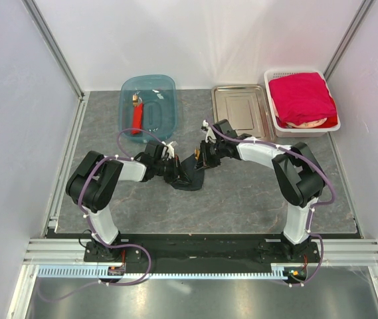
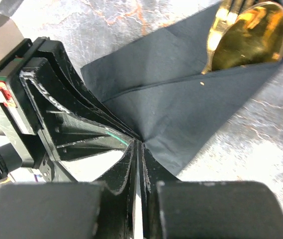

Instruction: Place the utensils on the paper napkin and roll it up

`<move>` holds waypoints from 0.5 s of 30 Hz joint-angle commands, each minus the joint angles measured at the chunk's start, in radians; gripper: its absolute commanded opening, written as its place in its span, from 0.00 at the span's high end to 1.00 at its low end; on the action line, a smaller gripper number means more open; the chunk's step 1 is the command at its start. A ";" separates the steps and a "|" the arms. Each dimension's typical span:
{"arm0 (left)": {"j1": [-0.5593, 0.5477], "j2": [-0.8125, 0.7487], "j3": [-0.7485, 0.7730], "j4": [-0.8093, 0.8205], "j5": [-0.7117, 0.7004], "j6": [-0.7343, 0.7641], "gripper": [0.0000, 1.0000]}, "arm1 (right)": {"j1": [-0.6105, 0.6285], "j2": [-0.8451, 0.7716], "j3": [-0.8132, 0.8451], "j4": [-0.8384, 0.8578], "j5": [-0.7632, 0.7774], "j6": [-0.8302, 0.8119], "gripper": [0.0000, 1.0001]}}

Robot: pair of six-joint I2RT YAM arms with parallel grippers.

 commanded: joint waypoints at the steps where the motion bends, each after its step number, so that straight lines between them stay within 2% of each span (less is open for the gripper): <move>1: 0.007 0.015 -0.008 -0.067 -0.097 0.036 0.93 | 0.018 0.030 0.061 -0.012 0.025 -0.033 0.91; 15: 0.007 -0.028 -0.015 -0.040 -0.081 0.045 0.92 | 0.061 0.141 0.033 -0.008 0.051 -0.044 0.94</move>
